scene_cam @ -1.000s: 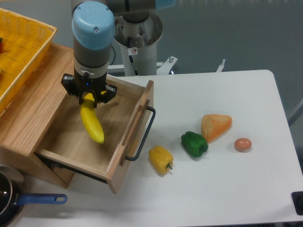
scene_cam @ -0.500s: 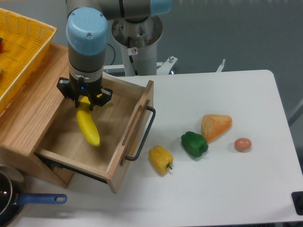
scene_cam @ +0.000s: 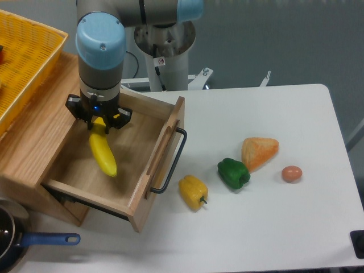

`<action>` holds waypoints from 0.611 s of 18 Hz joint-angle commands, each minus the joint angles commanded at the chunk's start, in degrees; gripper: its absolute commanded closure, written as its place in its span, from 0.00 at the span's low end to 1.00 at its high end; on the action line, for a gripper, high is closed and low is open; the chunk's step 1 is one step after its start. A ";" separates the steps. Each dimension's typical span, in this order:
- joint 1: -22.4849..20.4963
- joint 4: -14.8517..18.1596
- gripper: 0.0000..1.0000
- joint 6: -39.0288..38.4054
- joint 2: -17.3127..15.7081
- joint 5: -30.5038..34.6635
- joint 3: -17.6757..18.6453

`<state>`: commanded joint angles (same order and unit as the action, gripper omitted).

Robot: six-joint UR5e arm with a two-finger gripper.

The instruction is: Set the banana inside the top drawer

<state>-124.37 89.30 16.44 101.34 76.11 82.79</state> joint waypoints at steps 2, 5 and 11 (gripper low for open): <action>0.26 -0.09 0.56 0.00 0.00 -0.09 0.00; 0.70 -0.44 0.55 0.00 0.35 -0.09 0.00; 1.06 -0.44 0.55 0.17 0.79 0.00 -0.26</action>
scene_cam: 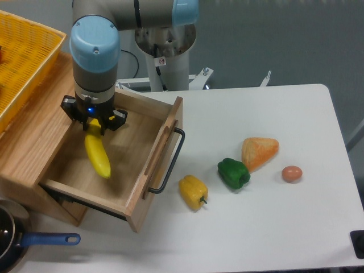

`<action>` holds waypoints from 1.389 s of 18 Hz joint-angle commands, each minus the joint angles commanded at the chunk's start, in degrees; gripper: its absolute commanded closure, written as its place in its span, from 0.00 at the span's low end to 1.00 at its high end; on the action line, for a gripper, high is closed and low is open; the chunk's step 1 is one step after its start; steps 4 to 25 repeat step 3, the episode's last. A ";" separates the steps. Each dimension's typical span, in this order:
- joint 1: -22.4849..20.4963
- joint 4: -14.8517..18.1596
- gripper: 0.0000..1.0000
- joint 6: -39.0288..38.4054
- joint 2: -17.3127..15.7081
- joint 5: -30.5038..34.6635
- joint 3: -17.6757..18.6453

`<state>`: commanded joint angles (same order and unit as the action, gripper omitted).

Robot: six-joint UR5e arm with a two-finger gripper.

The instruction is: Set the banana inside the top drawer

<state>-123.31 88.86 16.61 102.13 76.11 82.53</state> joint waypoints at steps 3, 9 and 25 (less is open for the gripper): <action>-0.17 0.00 0.55 0.61 0.09 0.09 0.00; -0.17 0.00 0.55 0.61 0.09 0.09 0.00; -0.17 0.00 0.55 0.61 0.09 0.09 0.00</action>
